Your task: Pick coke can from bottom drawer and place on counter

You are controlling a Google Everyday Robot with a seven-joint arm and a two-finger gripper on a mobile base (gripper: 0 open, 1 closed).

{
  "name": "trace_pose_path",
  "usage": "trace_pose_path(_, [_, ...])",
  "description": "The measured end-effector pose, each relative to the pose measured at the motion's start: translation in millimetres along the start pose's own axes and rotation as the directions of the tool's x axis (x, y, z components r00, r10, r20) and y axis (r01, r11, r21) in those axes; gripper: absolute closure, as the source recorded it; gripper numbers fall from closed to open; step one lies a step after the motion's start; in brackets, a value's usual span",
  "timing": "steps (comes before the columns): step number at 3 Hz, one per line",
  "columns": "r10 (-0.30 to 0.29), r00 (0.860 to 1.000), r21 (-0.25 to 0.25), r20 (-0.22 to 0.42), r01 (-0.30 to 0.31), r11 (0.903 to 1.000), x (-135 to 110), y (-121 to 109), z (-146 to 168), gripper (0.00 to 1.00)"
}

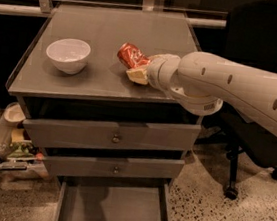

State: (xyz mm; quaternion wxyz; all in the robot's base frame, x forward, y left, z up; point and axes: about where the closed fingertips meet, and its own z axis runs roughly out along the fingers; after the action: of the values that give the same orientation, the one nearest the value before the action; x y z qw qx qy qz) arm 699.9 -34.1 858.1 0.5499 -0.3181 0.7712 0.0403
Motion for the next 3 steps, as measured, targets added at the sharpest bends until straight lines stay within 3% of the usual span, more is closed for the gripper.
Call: trace_pose_path(3, [0.000,1.000,0.000,0.000,0.000,1.0000,-0.1,0.0,0.0,0.12])
